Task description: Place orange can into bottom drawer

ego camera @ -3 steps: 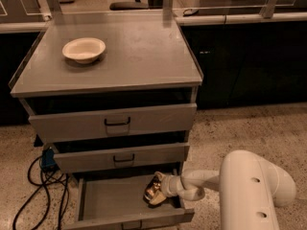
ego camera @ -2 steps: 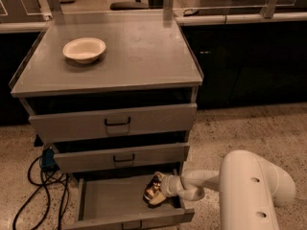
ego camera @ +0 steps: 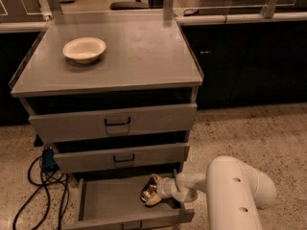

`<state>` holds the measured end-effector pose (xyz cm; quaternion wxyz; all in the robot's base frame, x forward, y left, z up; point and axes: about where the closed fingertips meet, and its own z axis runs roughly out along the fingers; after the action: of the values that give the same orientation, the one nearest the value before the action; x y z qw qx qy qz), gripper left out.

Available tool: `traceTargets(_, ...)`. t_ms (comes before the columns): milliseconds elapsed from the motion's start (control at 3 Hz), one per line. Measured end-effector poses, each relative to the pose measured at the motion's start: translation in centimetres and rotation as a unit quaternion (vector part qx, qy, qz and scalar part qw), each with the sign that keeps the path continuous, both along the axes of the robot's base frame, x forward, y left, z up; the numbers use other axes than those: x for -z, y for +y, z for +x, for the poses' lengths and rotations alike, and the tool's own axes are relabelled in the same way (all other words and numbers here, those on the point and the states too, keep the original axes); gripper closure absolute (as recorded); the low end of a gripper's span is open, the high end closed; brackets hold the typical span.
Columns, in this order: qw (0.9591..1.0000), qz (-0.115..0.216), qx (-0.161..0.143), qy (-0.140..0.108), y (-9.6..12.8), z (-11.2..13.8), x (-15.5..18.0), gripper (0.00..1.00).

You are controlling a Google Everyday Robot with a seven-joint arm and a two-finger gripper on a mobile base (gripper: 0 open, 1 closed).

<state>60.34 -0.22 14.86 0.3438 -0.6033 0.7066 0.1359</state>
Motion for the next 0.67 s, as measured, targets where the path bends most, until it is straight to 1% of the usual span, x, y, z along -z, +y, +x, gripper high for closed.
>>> traceTargets(333, 0.9999, 0.006, 0.006, 0.008, -0.10, 0.17, 1.96, 1.00)
traceTargets(667, 0.9999, 0.007, 0.008, 0.007, -0.15, 0.33, 2.07, 0.82)
